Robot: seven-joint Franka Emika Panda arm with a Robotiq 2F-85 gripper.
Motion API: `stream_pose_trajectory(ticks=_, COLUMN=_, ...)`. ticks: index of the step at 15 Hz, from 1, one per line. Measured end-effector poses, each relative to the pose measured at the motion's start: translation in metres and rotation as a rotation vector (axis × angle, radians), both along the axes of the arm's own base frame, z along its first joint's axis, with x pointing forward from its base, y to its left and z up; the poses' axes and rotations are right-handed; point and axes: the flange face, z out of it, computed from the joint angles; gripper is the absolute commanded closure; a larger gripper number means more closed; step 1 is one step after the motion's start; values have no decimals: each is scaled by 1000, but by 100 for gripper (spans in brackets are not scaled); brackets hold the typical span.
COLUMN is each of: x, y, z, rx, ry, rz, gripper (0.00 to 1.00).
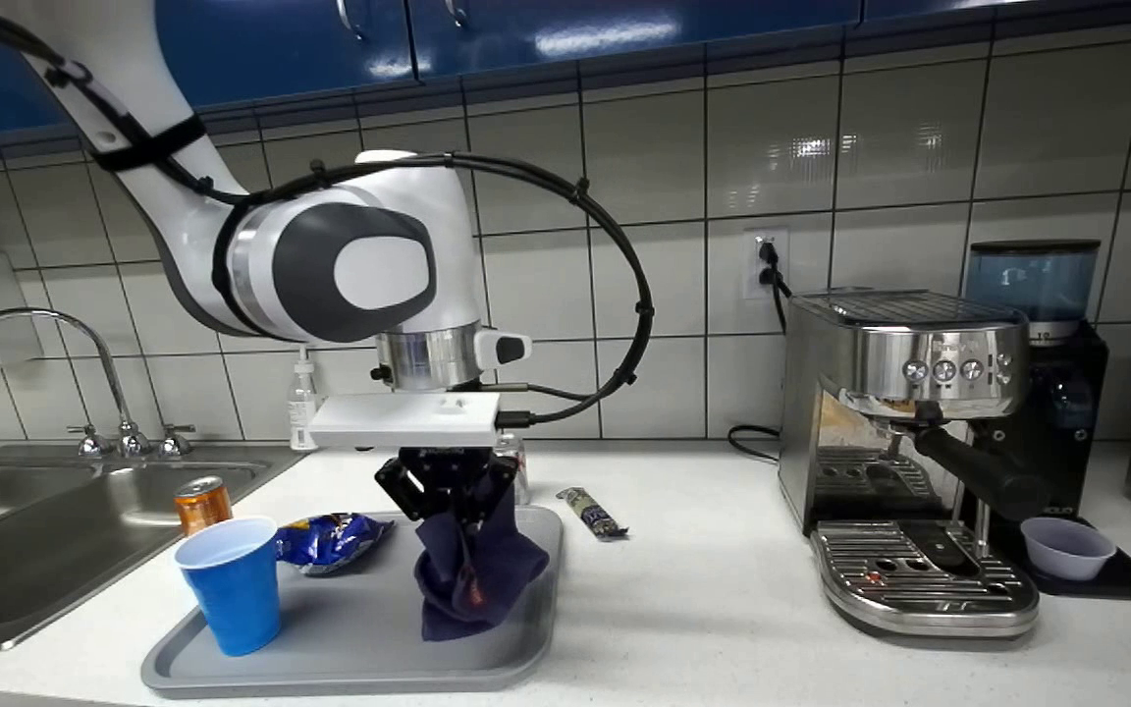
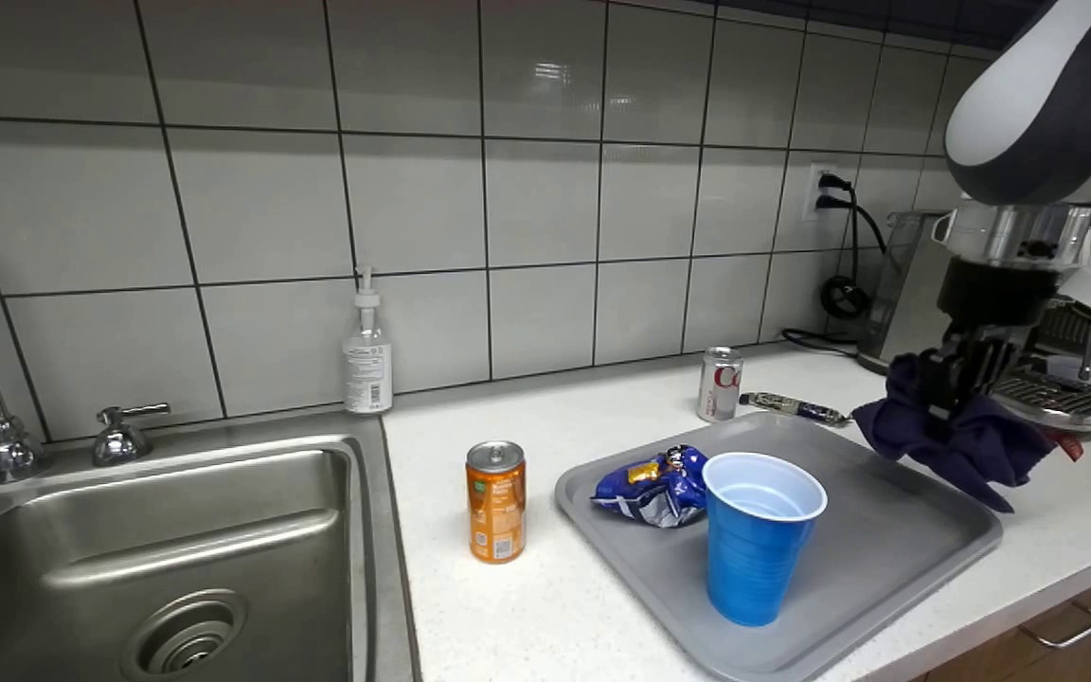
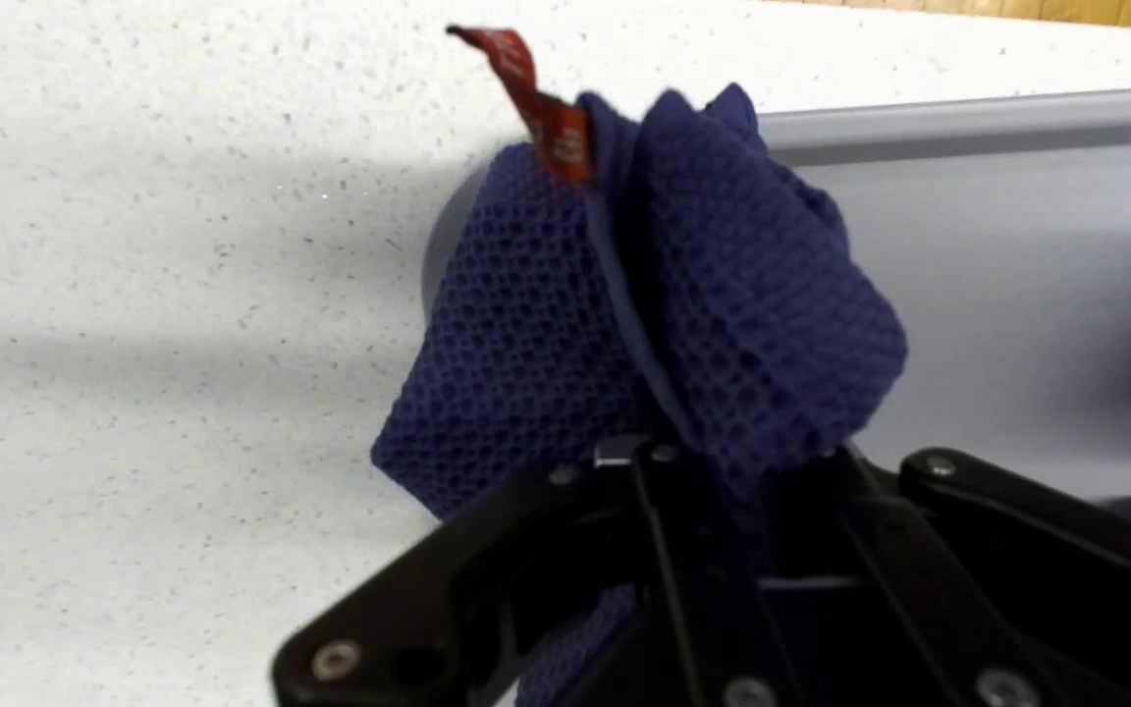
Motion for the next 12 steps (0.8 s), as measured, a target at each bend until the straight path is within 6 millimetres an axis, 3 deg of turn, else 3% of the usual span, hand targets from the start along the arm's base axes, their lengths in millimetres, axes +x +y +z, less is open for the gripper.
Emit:
stream_pose_trajectory(ticks=7, x=-1, y=38, z=-9, rx=6, ry=26, rz=90, gripper=96)
stream_pose_trajectory(ticks=12, x=-2, y=54, z=-14, rx=9, ry=42, rz=127, gripper=96)
